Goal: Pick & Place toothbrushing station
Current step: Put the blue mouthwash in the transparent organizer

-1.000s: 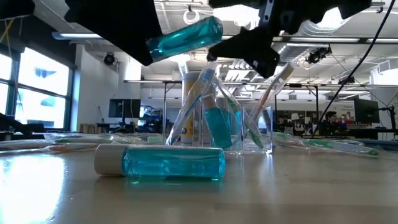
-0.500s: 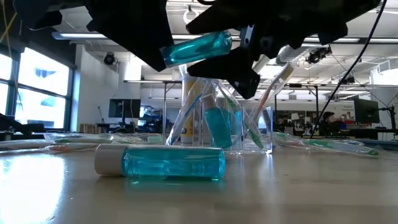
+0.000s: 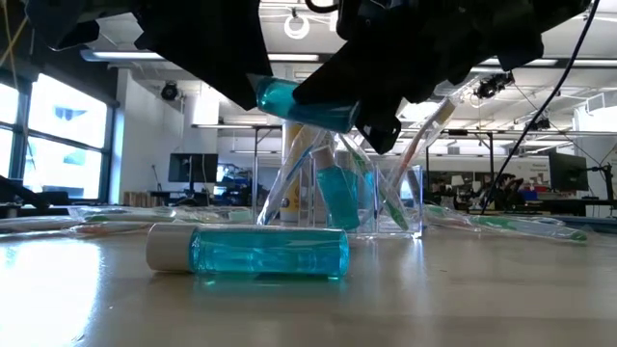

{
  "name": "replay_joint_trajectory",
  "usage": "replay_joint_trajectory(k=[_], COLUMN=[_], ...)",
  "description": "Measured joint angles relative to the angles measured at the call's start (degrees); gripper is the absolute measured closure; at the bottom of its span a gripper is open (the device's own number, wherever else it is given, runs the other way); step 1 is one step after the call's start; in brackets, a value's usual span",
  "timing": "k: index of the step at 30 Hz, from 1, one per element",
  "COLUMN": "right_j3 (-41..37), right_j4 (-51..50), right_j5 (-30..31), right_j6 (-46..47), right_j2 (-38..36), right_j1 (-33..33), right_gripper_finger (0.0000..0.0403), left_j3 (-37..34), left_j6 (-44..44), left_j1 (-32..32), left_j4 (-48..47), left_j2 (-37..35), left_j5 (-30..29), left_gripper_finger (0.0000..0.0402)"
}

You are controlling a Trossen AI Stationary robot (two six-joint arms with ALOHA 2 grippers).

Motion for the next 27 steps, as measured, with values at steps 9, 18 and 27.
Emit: replay_joint_trajectory(k=[9,18,27], right_j3=[0.07,0.07,0.07], right_j4=[-1.26,-7.27,-8.92], right_j5=[0.68,5.26,13.62], right_j6=[-0.13,1.18,-3.28], right_j2=[0.00,-0.07,-4.49], right_j1=[-0.07,1.48,4.96], right_gripper_finger=[0.0345,0.0345,0.0345], left_j3=[0.02,0.02,0.02], left_j6=[-1.01,-16.66,-34.89], left_j1=[-0.02,-0.03,-2.14], left_j4=[2.25,-11.14,-14.04], left_j2=[0.00,-2.14,-9.94], left_j5=[0.37,0.32,-13.25], left_gripper_finger=[0.0106,0.0066,0.0064])
